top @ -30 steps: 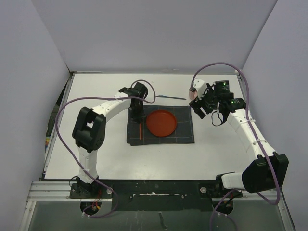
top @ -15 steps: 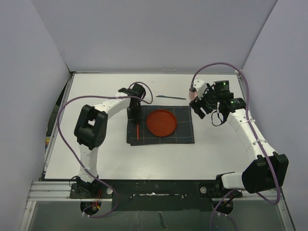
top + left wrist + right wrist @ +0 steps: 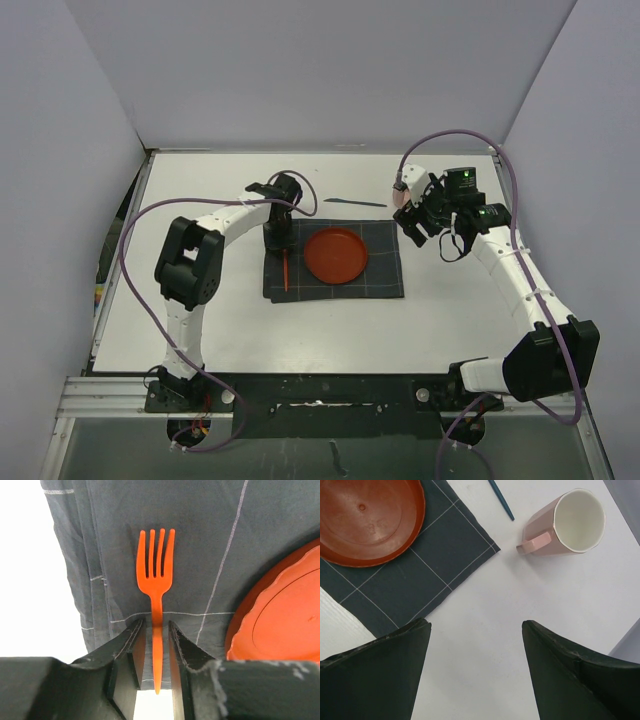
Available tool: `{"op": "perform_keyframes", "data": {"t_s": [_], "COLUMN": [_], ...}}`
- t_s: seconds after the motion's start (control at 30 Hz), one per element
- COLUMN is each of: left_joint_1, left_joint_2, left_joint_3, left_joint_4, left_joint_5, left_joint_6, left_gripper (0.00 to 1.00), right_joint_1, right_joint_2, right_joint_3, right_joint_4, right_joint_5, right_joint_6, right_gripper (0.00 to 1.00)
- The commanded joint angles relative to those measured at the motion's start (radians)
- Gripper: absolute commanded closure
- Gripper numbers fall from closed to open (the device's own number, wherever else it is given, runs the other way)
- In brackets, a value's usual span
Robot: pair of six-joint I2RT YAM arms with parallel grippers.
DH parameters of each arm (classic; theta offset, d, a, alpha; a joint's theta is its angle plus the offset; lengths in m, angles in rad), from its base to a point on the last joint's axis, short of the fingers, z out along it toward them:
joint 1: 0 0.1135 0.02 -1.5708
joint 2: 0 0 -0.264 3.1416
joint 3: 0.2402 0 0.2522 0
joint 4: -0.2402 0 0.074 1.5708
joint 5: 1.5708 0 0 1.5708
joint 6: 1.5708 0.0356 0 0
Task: Set the dinner table for one person
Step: Place the fork on the napkin.
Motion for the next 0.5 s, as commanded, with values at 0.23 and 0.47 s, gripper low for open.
{"op": "perform_keyframes", "data": {"t_s": [0.23, 0.47], "left_joint_1": [0.004, 0.001], "left_joint_2": [-0.005, -0.143], "left_joint_3": [0.036, 0.101], "left_joint_4": [0.004, -0.087], "left_joint_5": [-0.048, -0.198], "left_joint_6": [0.020, 0.060], "left_gripper": [0.69, 0.68], "right_joint_1": [-0.008, 0.063], "right_joint_2": [-0.024, 0.044], "right_joint_3": [0.008, 0.120], "right_joint_4": [0.029, 0.051], "right_joint_5": [-0.023, 0.019], "right_joint_6": [0.000, -0.052], "right_gripper": [0.24, 0.25]}}
